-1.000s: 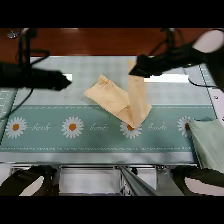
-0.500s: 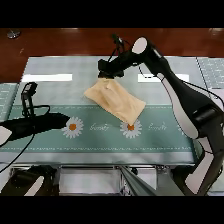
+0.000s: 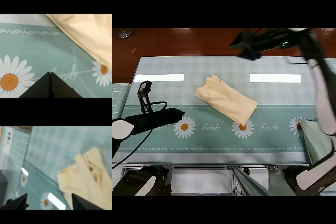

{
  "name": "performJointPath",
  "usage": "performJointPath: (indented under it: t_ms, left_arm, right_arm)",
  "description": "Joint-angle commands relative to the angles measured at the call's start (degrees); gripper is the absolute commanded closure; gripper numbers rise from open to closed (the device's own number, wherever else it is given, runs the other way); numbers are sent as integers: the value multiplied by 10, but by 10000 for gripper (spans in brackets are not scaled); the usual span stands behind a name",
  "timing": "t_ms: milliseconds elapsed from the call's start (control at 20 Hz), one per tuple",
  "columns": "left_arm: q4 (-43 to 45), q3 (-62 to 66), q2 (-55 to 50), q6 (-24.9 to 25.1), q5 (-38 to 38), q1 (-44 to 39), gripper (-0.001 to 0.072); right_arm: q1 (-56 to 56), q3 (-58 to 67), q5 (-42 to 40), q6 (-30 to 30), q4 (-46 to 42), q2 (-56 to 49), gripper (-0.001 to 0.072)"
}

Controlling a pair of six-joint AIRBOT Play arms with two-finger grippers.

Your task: Fold the shirts.

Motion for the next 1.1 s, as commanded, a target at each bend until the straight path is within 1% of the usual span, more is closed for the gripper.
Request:
performJointPath:
  t_ms: [0, 50, 100, 150, 200, 300, 350, 400, 500, 700, 750, 1000, 1050]
  left_arm:
    - [-9, -1, -18, 0, 7, 0, 685]
    - [-9, -1, -23, 0, 9, 0, 685]
    - [-9, -1, -30, 0, 9, 0, 685]
    - [-9, -1, -35, 0, 9, 0, 685]
    - [-10, -1, -40, 0, 9, 0, 685]
    - [-18, -1, -49, 0, 10, 0, 684]
    - [-20, -1, -52, 0, 12, 0, 685]
    - [-21, -1, -55, 0, 14, 0, 685]
    - [-23, -1, -63, 0, 18, 0, 685]
    - [-27, -1, -79, 0, 20, 0, 685]
    - [-27, -1, -80, 2, 20, 0, 685]
    - [-27, -1, -81, 6, 33, 0, 685]
    - [-27, -1, -81, 6, 35, 0, 685]
  right_arm:
    - [-103, -107, 128, -17, -259, 146, 84]
    - [-117, -192, 87, 0, -307, 199, 84]
    - [-130, -301, 19, 19, -313, 259, 84]
    - [-133, -409, -55, 42, -295, 312, 84]
    - [-129, -525, -142, 52, -256, 365, 85]
    - [-102, -709, -275, 54, -144, 430, 85]
    - [-81, -769, -311, 54, -109, 437, 85]
    - [-60, -800, -325, 54, -108, 428, 85]
    - [-19, -812, -319, 49, -103, 384, 85]
    - [30, -791, -321, 18, -46, 287, 85]
    - [36, -776, -321, 5, -34, 266, 86]
    - [64, -676, -324, 5, -7, 172, 105]
    - [74, -650, -320, 4, -2, 151, 259]
